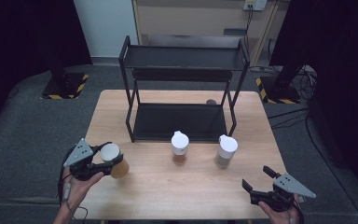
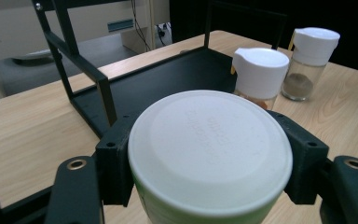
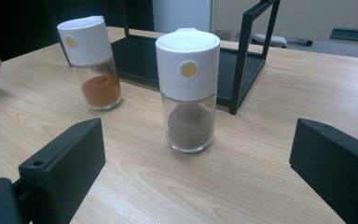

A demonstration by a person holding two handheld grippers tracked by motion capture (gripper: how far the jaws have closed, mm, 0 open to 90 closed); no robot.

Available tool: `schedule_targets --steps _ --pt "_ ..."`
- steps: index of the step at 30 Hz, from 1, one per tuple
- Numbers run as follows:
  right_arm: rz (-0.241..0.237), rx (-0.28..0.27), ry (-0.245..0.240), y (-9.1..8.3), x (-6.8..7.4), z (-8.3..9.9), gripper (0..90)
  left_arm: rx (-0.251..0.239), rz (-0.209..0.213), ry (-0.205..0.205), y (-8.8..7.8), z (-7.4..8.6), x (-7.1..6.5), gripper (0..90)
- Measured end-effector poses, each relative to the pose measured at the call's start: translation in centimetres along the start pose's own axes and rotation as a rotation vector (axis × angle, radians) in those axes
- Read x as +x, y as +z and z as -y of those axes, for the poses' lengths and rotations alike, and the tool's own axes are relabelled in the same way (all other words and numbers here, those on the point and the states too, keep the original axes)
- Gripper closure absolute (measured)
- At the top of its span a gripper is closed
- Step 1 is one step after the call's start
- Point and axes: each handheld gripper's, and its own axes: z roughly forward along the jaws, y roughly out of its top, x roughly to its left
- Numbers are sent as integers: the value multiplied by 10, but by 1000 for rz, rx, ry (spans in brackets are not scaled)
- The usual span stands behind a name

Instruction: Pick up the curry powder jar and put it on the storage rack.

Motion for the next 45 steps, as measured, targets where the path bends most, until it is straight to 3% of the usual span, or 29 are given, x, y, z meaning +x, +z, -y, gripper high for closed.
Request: schedule_targets --steps 22,30,45 --pt "-7 -1 2 0 -1 1 41 -3 2 0 53 -49 6 321" --pt "-10 -2 7 -1 -2 1 41 25 -18 -11 81 -61 10 321" --pt "-15 -5 12 -1 -4 2 41 13 -95 -23 128 -71 15 321"
